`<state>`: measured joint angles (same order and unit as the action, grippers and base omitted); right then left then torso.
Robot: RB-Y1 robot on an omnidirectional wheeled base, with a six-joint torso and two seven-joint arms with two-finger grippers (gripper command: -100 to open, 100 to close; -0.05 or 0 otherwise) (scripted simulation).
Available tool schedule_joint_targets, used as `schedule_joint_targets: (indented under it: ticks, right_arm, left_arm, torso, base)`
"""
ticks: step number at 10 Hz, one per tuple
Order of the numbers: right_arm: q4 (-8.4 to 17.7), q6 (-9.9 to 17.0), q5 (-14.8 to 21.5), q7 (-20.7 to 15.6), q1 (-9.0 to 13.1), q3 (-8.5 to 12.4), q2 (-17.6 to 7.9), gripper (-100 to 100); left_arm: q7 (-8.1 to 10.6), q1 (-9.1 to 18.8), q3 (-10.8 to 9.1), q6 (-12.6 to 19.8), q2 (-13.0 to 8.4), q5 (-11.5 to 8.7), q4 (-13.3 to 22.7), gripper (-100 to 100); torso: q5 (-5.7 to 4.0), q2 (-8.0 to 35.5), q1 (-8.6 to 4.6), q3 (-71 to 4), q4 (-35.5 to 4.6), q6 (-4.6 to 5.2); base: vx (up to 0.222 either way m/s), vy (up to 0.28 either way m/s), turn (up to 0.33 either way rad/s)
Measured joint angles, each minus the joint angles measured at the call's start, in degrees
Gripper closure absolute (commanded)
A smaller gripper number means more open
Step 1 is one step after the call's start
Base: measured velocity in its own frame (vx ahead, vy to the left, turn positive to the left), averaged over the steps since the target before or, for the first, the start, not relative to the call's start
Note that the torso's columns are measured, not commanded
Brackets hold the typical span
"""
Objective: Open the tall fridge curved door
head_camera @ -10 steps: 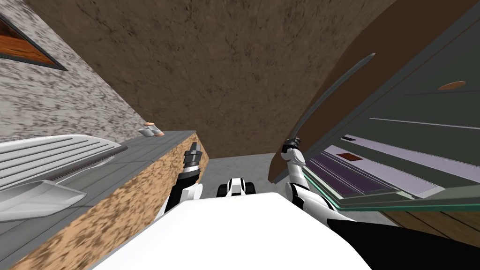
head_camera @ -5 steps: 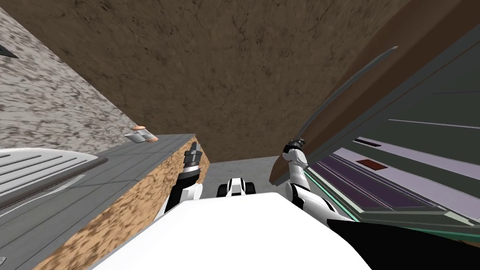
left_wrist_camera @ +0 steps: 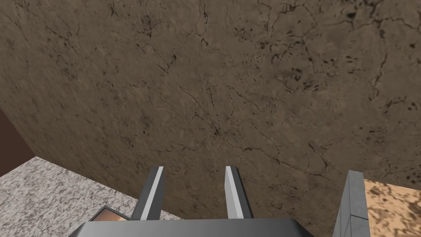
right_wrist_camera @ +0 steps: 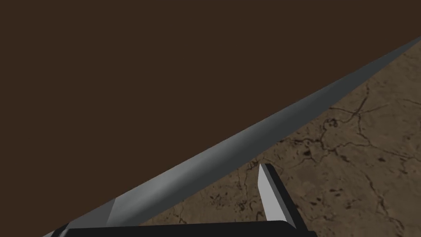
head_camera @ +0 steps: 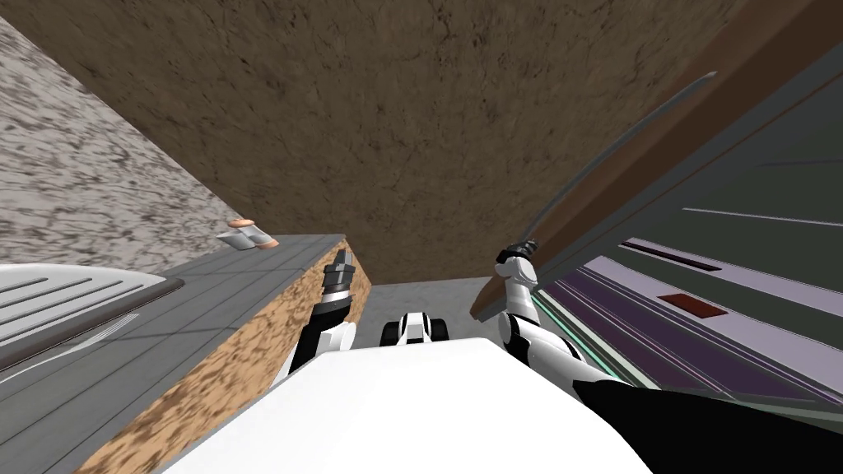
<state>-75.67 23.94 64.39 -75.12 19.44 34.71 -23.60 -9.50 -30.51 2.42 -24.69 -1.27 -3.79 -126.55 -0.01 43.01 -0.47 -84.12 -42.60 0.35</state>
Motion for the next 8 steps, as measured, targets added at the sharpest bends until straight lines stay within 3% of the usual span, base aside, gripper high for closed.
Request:
schedule_joint_targets:
  ticks: [3, 6, 7, 8]
  right_arm:
    - [-0.3, 1.8, -2.6, -2.6, 1.1, -0.4, -1.2, -100]
    - [1.4, 4.5, -4.7, -5.9, 4.8, -1.3, -3.0, -100]
    - [1.4, 4.9, -4.8, -6.3, 5.0, -1.4, -3.1, 0]
    - [1.4, 4.8, -4.8, -6.3, 5.0, -1.3, -3.1, 0]
  left_arm:
    - [0.00, 0.0, 0.00, 0.0, 0.0, 0.0, 0.0, 0]
    - [0.00, 0.0, 0.00, 0.0, 0.0, 0.0, 0.0, 0]
    - [0.00, 0.0, 0.00, 0.0, 0.0, 0.0, 0.0, 0]
    - [0.00, 0.0, 0.00, 0.0, 0.0, 0.0, 0.0, 0]
  torso:
    - [0.07, -0.9, 0.49, -0.5, 0.3, -0.32]
    - [0.07, -0.8, 0.51, -0.5, 0.3, -0.45]
    - [0.01, -0.9, 0.48, -0.5, 0.3, -0.34]
    - [0.00, -0.9, 0.47, -0.5, 0.4, -0.35]
  base:
    - [-0.064, -0.016, 0.029]
    - [-0.073, -0.006, 0.064]
    - [-0.007, 0.000, -0.005]
    - [0.000, 0.000, 0.000]
